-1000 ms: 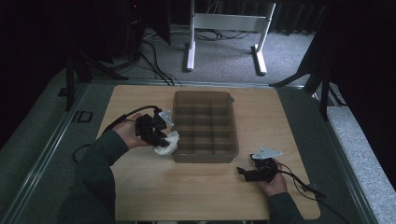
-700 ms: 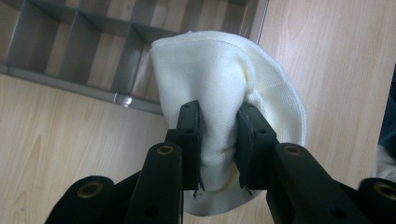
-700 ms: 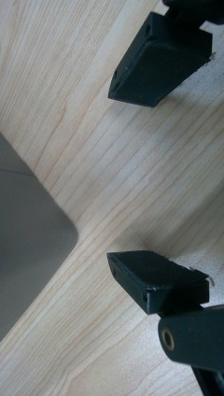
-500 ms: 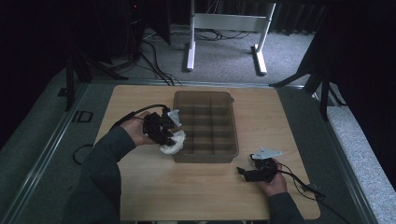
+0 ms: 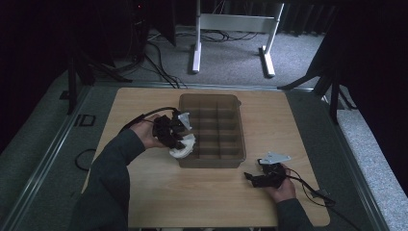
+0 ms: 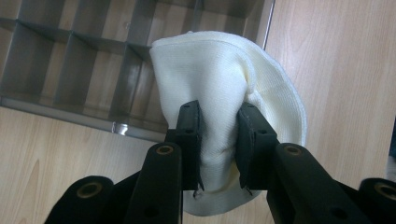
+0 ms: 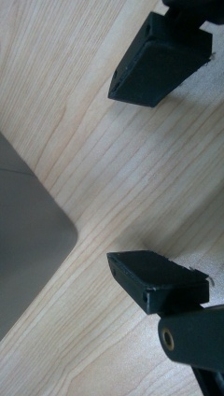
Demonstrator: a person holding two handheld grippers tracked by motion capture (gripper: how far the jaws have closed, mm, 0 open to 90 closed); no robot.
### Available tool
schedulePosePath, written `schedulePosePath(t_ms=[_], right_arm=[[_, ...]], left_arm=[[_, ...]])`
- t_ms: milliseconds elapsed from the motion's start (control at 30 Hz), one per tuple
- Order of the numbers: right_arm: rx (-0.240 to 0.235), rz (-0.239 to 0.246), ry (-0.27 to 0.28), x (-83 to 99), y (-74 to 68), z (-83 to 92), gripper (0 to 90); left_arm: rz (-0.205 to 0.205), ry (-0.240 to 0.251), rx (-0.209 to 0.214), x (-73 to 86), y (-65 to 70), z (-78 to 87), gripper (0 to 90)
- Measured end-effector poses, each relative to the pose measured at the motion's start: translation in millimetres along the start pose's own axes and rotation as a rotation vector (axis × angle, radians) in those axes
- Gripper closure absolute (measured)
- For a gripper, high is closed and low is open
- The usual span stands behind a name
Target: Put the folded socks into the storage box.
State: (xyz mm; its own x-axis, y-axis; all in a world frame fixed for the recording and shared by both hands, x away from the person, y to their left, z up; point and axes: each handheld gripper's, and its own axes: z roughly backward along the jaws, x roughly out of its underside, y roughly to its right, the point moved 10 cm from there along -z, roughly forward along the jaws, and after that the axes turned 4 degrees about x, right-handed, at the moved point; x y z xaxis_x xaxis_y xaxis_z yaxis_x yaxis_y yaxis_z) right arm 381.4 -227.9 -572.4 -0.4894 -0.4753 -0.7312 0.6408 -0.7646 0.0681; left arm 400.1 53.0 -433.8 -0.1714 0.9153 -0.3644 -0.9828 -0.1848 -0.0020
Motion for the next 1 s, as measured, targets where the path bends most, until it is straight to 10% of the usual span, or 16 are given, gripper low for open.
schedulePosePath(t_ms=[1000], right_arm=[[-0.002,0.002,0.0,0.0,-0.2,0.0,18.3]], left_arm=[[-0.039,-0.029,0.066,-7.2,-7.3,-25.0,73.3]])
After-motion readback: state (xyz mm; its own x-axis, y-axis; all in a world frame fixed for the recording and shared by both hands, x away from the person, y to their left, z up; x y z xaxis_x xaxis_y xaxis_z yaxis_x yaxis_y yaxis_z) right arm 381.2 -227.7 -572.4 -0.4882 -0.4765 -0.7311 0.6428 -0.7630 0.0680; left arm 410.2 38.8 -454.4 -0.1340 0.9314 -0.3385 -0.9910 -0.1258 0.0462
